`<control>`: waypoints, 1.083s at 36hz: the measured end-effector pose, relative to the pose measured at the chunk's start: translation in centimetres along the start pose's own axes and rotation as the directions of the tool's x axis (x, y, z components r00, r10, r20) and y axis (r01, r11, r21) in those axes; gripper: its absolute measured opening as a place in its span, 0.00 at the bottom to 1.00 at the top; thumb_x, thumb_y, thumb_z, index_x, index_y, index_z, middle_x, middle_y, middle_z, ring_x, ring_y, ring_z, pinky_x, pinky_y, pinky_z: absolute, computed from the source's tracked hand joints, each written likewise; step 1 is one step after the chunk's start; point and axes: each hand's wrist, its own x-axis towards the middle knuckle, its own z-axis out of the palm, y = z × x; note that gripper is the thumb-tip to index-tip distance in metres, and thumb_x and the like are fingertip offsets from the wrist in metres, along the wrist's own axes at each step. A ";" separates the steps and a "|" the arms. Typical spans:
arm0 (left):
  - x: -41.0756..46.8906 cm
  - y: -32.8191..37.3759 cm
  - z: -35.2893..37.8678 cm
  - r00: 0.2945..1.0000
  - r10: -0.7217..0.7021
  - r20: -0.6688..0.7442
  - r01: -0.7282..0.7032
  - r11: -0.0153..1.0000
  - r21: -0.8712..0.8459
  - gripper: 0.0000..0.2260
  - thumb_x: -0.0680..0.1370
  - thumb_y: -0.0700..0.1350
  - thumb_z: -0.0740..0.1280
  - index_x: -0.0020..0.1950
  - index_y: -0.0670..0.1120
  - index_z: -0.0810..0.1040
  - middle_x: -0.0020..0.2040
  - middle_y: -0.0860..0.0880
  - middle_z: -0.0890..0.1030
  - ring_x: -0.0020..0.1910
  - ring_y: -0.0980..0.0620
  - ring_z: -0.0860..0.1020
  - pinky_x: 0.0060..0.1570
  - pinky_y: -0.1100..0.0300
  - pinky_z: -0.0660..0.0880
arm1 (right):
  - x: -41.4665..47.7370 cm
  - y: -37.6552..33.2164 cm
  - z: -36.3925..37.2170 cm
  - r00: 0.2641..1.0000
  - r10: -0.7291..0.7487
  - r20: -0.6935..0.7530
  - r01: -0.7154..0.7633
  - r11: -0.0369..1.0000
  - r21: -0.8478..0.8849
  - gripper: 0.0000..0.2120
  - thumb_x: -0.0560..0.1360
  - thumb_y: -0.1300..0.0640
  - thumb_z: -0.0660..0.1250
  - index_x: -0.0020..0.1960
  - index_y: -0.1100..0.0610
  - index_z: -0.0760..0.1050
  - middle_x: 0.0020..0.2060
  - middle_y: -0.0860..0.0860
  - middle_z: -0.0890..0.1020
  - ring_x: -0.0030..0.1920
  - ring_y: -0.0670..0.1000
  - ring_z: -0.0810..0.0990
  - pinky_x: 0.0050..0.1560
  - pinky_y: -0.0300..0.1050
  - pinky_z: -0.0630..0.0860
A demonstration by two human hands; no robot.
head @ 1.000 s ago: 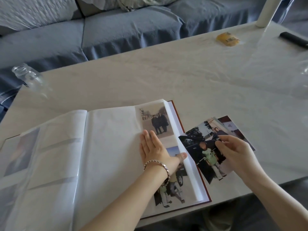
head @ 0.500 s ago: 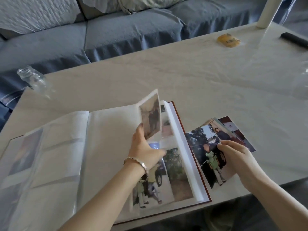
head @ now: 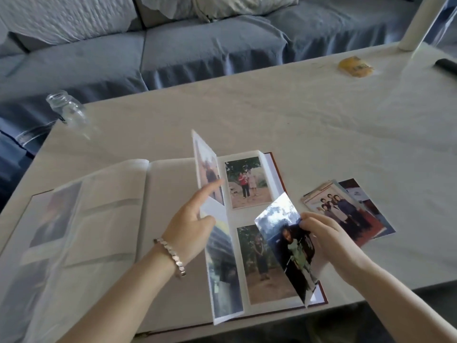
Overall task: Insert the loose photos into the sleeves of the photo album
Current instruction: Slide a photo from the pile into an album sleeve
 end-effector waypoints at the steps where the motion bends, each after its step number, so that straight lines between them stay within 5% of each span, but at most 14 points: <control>1: 0.1 0.1 0.4 0.999 -0.020 0.029 0.020 1.000 0.023 0.31 0.75 0.29 0.57 0.58 0.67 0.69 0.54 0.56 0.73 0.23 0.56 0.66 0.22 0.66 0.64 | 0.0 -0.1 0.0 1.000 0.005 0.004 -0.005 1.000 0.014 0.18 0.71 0.51 0.62 0.44 0.68 0.74 0.42 0.66 0.79 0.44 0.62 0.79 0.50 0.55 0.74; 2: 0.2 0.3 0.9 0.998 -0.037 0.047 0.035 0.999 0.041 0.28 0.76 0.31 0.57 0.59 0.65 0.71 0.30 0.59 0.65 0.19 0.58 0.61 0.21 0.67 0.61 | -0.1 -0.1 0.0 1.000 0.002 0.004 -0.002 0.999 0.032 0.17 0.74 0.53 0.62 0.46 0.70 0.74 0.44 0.67 0.78 0.46 0.63 0.79 0.52 0.56 0.74; 3: 0.3 0.6 1.3 0.998 -0.042 0.052 0.039 0.998 0.054 0.26 0.77 0.32 0.58 0.62 0.62 0.72 0.27 0.51 0.78 0.17 0.57 0.60 0.20 0.68 0.60 | -0.2 -0.1 0.1 1.000 0.000 0.001 0.000 0.999 0.050 0.17 0.74 0.53 0.62 0.47 0.70 0.74 0.45 0.68 0.78 0.47 0.65 0.78 0.54 0.57 0.73; 5: 0.3 1.6 2.1 0.998 -0.028 0.064 0.024 0.997 0.069 0.23 0.78 0.34 0.58 0.67 0.59 0.69 0.47 0.47 0.82 0.19 0.59 0.68 0.21 0.69 0.63 | -0.3 -0.2 0.0 1.000 -0.003 0.001 0.003 0.995 0.102 0.21 0.70 0.51 0.61 0.47 0.71 0.73 0.46 0.69 0.77 0.47 0.65 0.78 0.54 0.58 0.73; 7: 0.3 2.3 2.7 0.997 -0.021 0.076 0.014 0.995 0.095 0.22 0.79 0.37 0.60 0.69 0.57 0.68 0.63 0.39 0.74 0.28 0.64 0.76 0.25 0.69 0.68 | 0.1 0.0 -0.1 1.000 0.000 0.008 -0.001 0.988 0.153 0.22 0.72 0.53 0.61 0.49 0.75 0.69 0.47 0.71 0.75 0.45 0.62 0.76 0.52 0.56 0.72; 10: 0.6 2.4 3.3 0.997 -0.003 0.083 -0.007 0.993 0.120 0.19 0.79 0.44 0.63 0.70 0.56 0.68 0.69 0.47 0.71 0.43 0.70 0.72 0.36 0.80 0.64 | 0.5 0.1 -0.4 0.999 0.008 0.043 -0.019 0.967 0.254 0.15 0.74 0.55 0.61 0.47 0.70 0.71 0.42 0.66 0.77 0.41 0.57 0.76 0.48 0.51 0.72; 13: 1.1 2.2 3.7 0.998 -0.004 0.061 -0.007 0.985 0.171 0.20 0.78 0.54 0.64 0.69 0.54 0.69 0.69 0.56 0.70 0.64 0.59 0.69 0.51 0.73 0.60 | 0.6 0.1 -0.6 0.997 -0.007 0.076 -0.023 0.920 0.390 0.15 0.68 0.54 0.60 0.45 0.67 0.71 0.39 0.60 0.78 0.40 0.55 0.76 0.47 0.49 0.71; 17: 1.3 2.6 4.0 0.998 -0.058 -0.007 0.058 0.981 0.186 0.25 0.72 0.62 0.67 0.64 0.50 0.72 0.57 0.57 0.75 0.52 0.60 0.70 0.45 0.68 0.64 | 0.6 -0.4 -0.4 0.984 -0.079 0.158 -0.022 0.832 0.554 0.16 0.75 0.62 0.53 0.36 0.60 0.77 0.36 0.57 0.81 0.37 0.52 0.80 0.40 0.44 0.79; 20: 1.3 2.8 3.9 0.995 -0.089 -0.048 0.096 0.975 0.200 0.26 0.66 0.67 0.67 0.53 0.49 0.74 0.40 0.61 0.72 0.40 0.61 0.70 0.34 0.73 0.62 | 0.2 -1.5 0.5 0.951 -0.186 0.245 0.016 0.825 0.565 0.13 0.69 0.59 0.60 0.30 0.55 0.81 0.37 0.57 0.82 0.38 0.51 0.81 0.41 0.40 0.79; 23: 1.3 2.5 3.3 0.993 -0.092 -0.078 0.102 0.986 0.131 0.12 0.72 0.55 0.70 0.38 0.47 0.76 0.32 0.57 0.73 0.35 0.56 0.74 0.30 0.71 0.68 | 0.3 -1.8 1.1 0.927 -0.225 0.300 0.042 0.856 0.515 0.14 0.66 0.54 0.64 0.44 0.64 0.78 0.41 0.60 0.80 0.42 0.54 0.79 0.44 0.41 0.77; 26: 0.9 2.2 2.1 0.986 -0.169 0.014 0.169 0.974 -0.149 0.16 0.74 0.44 0.69 0.26 0.47 0.75 0.22 0.55 0.74 0.27 0.57 0.76 0.29 0.62 0.78 | 0.4 -1.9 1.6 0.906 -0.233 0.352 0.058 0.895 0.443 0.22 0.68 0.55 0.59 0.52 0.74 0.68 0.39 0.59 0.78 0.38 0.51 0.79 0.43 0.41 0.76; 32: 0.3 0.9 0.4 0.965 -0.218 0.146 0.254 0.917 -0.309 0.12 0.76 0.38 0.65 0.33 0.42 0.81 0.29 0.48 0.79 0.27 0.57 0.77 0.28 0.64 0.75 | -0.2 -2.2 1.9 0.907 -0.229 0.353 0.096 0.930 0.356 0.26 0.63 0.49 0.65 0.48 0.71 0.68 0.42 0.63 0.76 0.39 0.54 0.78 0.44 0.42 0.74; 36: 0.1 -0.4 -0.4 0.969 -0.236 0.073 0.247 0.915 -0.318 0.10 0.72 0.42 0.69 0.40 0.34 0.81 0.33 0.43 0.78 0.31 0.49 0.76 0.33 0.60 0.75 | -0.2 -1.9 1.2 0.946 -0.188 0.264 0.089 0.933 0.347 0.31 0.62 0.50 0.65 0.52 0.75 0.66 0.42 0.63 0.76 0.39 0.55 0.77 0.47 0.46 0.73; 39: -0.1 -1.1 -0.8 0.985 -0.165 -0.052 0.154 0.975 -0.159 0.19 0.60 0.51 0.64 0.40 0.36 0.78 0.33 0.45 0.69 0.33 0.49 0.64 0.35 0.58 0.62 | 0.1 -1.4 0.2 0.974 -0.111 0.196 0.034 0.933 0.358 0.30 0.62 0.52 0.64 0.54 0.74 0.68 0.43 0.62 0.77 0.41 0.56 0.76 0.49 0.49 0.73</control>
